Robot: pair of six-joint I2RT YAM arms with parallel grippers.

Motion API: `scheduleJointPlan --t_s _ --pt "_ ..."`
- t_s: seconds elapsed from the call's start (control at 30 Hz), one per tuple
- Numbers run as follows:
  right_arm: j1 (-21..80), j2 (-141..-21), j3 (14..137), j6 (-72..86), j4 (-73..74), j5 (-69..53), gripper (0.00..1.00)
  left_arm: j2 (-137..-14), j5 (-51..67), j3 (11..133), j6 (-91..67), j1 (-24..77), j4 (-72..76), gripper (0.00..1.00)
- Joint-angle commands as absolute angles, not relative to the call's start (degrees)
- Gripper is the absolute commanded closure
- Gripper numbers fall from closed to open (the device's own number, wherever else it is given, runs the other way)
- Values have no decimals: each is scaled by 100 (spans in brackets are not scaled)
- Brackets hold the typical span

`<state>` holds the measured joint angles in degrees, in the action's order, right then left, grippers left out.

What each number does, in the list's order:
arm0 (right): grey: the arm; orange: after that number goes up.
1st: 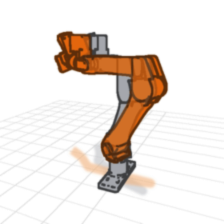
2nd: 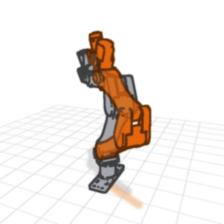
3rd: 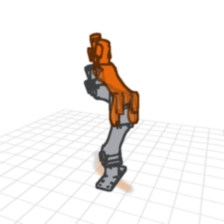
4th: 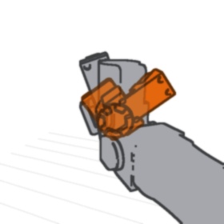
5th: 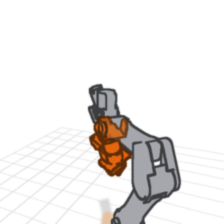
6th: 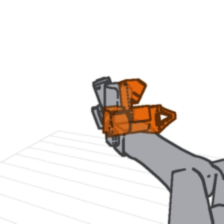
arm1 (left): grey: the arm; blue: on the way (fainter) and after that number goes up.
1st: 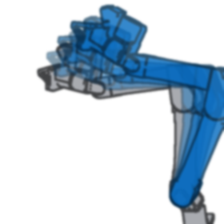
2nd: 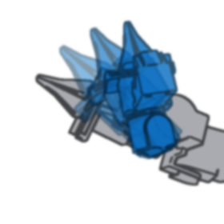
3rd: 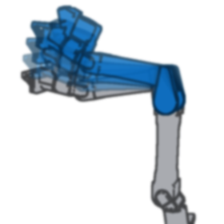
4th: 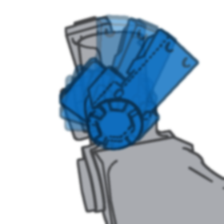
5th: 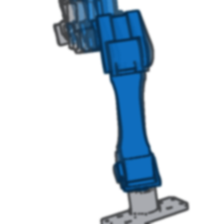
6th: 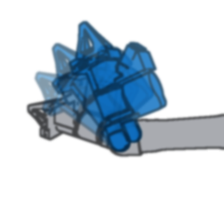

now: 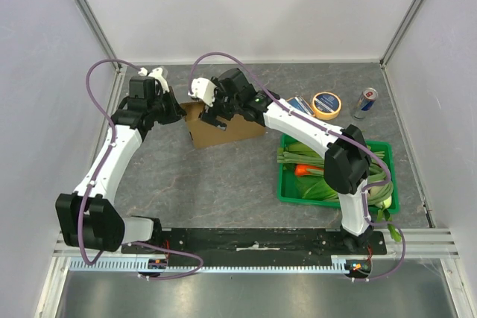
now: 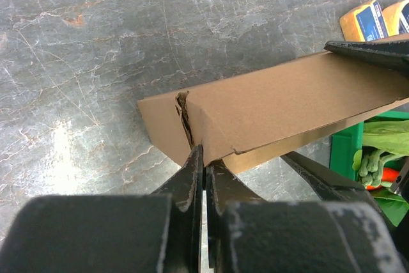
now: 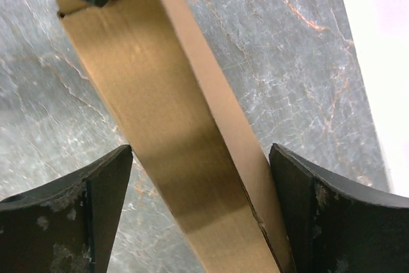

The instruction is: Fold the paper box

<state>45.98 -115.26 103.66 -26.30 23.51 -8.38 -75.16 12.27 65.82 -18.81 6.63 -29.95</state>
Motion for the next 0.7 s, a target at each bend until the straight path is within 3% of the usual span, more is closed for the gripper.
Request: scheduleJointPlan --t_s 0.0,0.23,0.4,0.5,0.67 --pt "4526 -11330 10284 -1004 2698 -433 3 -7339 826 6276 -2004 650 -2988 98" --pt "4185 -9933 9793 228 3014 719 2 -7391 940 6398 -1942 650 -3050 98" --pt "3674 -8756 8004 167 2366 1388 2 -7453 1090 6539 -1864 642 -3103 98" --pt "3437 -8087 6806 71 1374 1153 3 -7541 1160 6626 -1767 650 -3146 98" --pt "2998 -7910 6328 -167 545 13 17 -7716 1239 6793 -1600 650 -3287 98"
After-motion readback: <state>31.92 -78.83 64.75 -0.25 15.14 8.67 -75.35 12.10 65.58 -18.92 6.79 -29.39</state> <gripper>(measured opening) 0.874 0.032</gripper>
